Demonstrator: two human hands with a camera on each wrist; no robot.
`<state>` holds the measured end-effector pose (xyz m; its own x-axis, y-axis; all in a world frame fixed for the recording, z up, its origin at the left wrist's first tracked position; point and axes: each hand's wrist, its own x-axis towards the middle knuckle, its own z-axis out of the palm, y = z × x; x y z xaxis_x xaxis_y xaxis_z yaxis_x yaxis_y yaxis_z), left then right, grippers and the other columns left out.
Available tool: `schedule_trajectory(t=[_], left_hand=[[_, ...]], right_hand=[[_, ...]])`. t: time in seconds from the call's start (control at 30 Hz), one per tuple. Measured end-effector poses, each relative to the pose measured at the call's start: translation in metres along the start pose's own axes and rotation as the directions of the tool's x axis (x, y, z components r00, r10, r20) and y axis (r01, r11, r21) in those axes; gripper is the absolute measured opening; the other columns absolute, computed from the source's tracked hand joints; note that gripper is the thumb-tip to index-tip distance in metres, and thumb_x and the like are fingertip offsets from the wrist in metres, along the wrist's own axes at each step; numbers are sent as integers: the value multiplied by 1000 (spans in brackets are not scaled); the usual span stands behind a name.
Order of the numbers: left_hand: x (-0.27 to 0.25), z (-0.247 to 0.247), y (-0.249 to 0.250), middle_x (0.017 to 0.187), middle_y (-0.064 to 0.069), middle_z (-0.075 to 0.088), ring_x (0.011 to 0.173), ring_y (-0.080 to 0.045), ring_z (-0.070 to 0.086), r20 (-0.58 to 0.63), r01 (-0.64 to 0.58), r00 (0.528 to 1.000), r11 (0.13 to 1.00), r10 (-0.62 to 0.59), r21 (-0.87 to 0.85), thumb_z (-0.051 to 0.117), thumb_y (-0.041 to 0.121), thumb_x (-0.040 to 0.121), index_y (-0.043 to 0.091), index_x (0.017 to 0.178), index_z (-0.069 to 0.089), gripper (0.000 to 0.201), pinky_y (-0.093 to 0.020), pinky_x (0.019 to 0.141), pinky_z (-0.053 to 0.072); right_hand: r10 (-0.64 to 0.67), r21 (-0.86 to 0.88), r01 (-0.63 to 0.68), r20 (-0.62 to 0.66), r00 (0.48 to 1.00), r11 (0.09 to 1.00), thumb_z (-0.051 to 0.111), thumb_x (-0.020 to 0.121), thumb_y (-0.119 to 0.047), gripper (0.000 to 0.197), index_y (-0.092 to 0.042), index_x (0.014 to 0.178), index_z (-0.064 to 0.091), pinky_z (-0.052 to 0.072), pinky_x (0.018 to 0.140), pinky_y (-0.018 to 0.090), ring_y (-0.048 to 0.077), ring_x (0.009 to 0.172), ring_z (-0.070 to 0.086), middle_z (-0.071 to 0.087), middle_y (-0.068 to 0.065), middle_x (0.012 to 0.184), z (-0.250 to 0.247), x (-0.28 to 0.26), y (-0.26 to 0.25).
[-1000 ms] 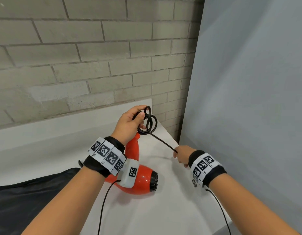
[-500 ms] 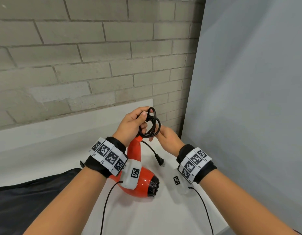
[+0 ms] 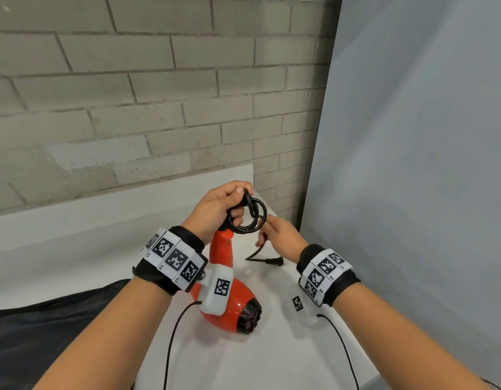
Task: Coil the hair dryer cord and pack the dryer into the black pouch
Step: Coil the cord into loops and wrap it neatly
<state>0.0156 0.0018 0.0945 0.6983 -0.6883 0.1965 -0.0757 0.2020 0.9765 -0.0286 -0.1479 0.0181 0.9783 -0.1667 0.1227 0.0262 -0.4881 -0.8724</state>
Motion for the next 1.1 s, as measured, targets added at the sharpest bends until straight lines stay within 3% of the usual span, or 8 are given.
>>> schedule_trajectory(t=[0.13,0.3,0.4,0.53,0.63,0.77,0.9,1.1], left_hand=[[-3,-1,1,51,11,47,42,-2,34,15,10,1000,1000,-10,4,33,8,95,9,78,55,27,-14,41,36],[-2,2,-2,53,10,44,42,-5,36,-30,-72,996,983,78,170,50,9,89,16,78,59,16,-15,42,37],[-1,-1,-4,61,5,50,42,-5,43,-49,-73,995,970,87,232,52,7,88,23,90,61,18,-15,42,40],[0,-5,-3,49,12,50,42,-3,41,-82,-22,996,981,38,193,54,7,87,18,89,62,13,-14,45,38],[1,-5,-4,48,15,54,45,0,41,-105,-68,990,963,99,262,50,10,89,17,85,61,13,-10,49,36],[0,-4,-3,56,24,58,53,4,48,-92,-130,980,923,174,363,48,12,91,25,86,59,17,-5,57,38],[-1,-2,-2,71,13,56,59,10,51,-80,-149,978,907,195,393,48,10,91,25,87,58,18,-3,61,38],[2,-5,-3,79,13,54,64,11,50,22,-112,993,843,118,527,54,14,88,32,91,55,18,-6,66,39]], right_hand=[[121,-139,-128,-59,991,982,30,97,-10,24,-11,79,47,42,63,28,25,65,57,48,4,60,-14,4,11],[-82,-66,83,19,996,994,40,92,3,30,-8,114,56,42,66,2,13,84,54,63,7,96,-12,-7,-7],[-83,-46,91,158,984,995,43,96,-14,16,-11,97,59,48,71,17,13,75,58,64,0,88,-8,-15,-23],[-107,-101,102,-51,993,990,44,95,-13,19,-11,81,57,33,55,19,1,51,43,47,-5,61,-20,-15,-39],[-130,-136,105,-187,974,985,49,92,-14,18,-15,76,56,32,53,24,7,50,38,42,-5,54,-28,-11,-50],[-145,-162,100,-301,942,982,52,90,-17,14,-14,80,62,37,55,26,8,53,42,47,-7,56,-31,-10,-63],[-154,-237,67,-373,915,969,53,90,-21,15,-13,84,65,44,62,28,11,60,49,52,-10,61,-31,-11,-70],[-207,-239,115,-407,889,964,56,88,-19,15,-13,82,68,46,62,25,13,68,56,61,-4,72,-33,-12,-85]])
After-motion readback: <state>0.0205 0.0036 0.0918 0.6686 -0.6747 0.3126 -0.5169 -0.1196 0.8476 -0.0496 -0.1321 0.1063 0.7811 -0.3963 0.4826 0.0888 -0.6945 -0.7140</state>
